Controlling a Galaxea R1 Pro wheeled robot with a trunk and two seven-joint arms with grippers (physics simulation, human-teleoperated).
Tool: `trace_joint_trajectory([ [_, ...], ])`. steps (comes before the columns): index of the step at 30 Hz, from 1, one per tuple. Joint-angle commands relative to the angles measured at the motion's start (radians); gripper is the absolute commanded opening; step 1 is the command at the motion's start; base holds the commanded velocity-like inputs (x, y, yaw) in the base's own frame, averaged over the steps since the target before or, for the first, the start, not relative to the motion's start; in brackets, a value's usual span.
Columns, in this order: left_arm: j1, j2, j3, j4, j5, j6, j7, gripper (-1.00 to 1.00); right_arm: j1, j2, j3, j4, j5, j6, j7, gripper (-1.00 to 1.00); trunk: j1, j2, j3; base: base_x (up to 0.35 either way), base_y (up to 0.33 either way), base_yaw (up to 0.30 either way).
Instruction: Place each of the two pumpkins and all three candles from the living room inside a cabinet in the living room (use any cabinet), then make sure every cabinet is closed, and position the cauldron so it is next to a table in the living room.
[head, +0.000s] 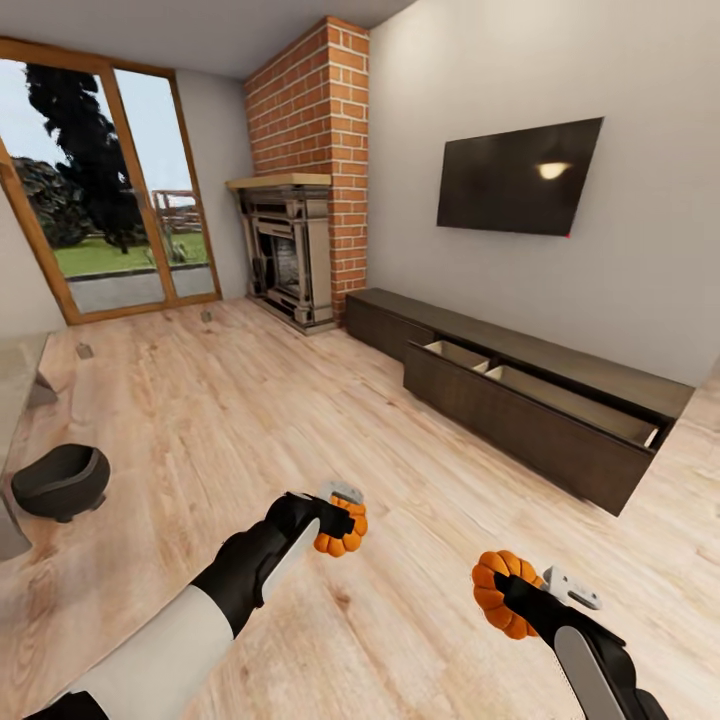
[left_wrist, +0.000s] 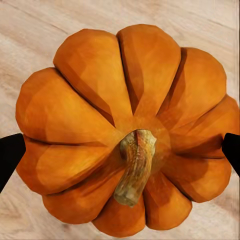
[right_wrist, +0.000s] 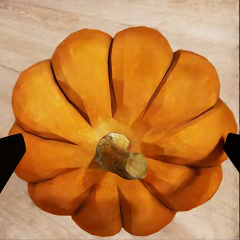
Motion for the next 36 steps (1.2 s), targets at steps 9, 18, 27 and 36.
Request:
trace_joint_trajectory([
  [9, -0.001, 0.002, -0.001, -0.007, 0.012, 0.004, 0.005, -1.00, -0.001, -0.001, 0.000, -0.002, -0.011, 0.001, -0.007, -1.00, 0.000, -0.001, -0.001, 0.020, -0.024, -0.242],
  [18, -0.001, 0.003, -0.001, -0.010, 0.013, 0.003, 0.005, -1.00, -0.001, -0.001, 0.000, 0.000, -0.010, 0.000, -0.007, -1.00, 0.000, -0.001, -0.001, 0.001, -0.001, -0.258],
  [27, -0.001, 0.003, -0.001, -0.002, 0.010, -0.002, 0.006, -1.00, -0.001, -0.001, 0.001, 0.031, -0.013, 0.000, -0.007, -1.00, 0.000, -0.001, -0.001, 0.059, 0.030, -0.271],
  [36, -0.001, 0.004, -0.001, -0.001, 0.010, -0.001, 0.004, -1.00, -0.001, 0.000, 0.000, 0.036, -0.015, 0.000, -0.007, -1.00, 0.000, -0.001, -0.001, 0.239, 0.197, -0.205],
])
